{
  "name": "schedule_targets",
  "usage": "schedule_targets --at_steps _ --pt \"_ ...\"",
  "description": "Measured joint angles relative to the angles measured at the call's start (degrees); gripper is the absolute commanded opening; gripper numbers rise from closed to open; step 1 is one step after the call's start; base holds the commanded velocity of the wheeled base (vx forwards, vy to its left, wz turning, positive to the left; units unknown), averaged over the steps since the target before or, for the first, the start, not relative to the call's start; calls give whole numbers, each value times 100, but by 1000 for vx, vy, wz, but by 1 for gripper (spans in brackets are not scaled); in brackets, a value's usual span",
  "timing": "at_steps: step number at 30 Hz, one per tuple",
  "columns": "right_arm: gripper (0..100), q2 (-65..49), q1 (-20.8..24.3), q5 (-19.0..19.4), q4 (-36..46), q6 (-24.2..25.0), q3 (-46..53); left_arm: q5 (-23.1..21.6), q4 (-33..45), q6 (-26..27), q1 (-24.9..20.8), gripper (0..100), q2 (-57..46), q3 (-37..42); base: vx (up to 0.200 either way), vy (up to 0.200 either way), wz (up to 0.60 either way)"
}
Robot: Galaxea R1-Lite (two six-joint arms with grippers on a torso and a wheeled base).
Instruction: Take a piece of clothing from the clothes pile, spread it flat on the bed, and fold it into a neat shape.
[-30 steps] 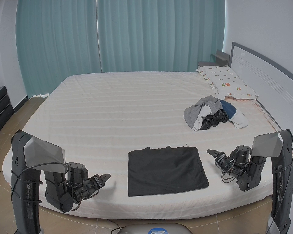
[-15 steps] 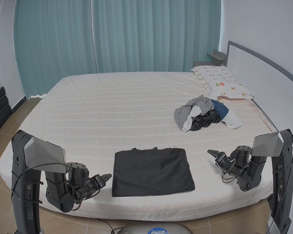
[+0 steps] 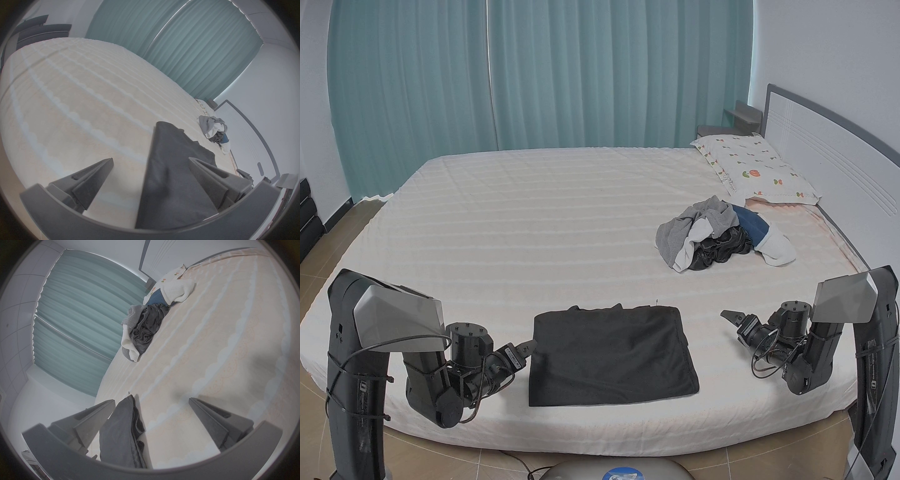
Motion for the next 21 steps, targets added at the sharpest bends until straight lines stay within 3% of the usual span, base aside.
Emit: schedule_targets --at_steps 11,21 --pt "100 44 15 -5 -2 0 13 101 351 74 -336 100 325 -981 0 0 0" --pt "100 63 48 -7 -5 -17 11 284 301 567 -546 100 667 -1141 0 0 0"
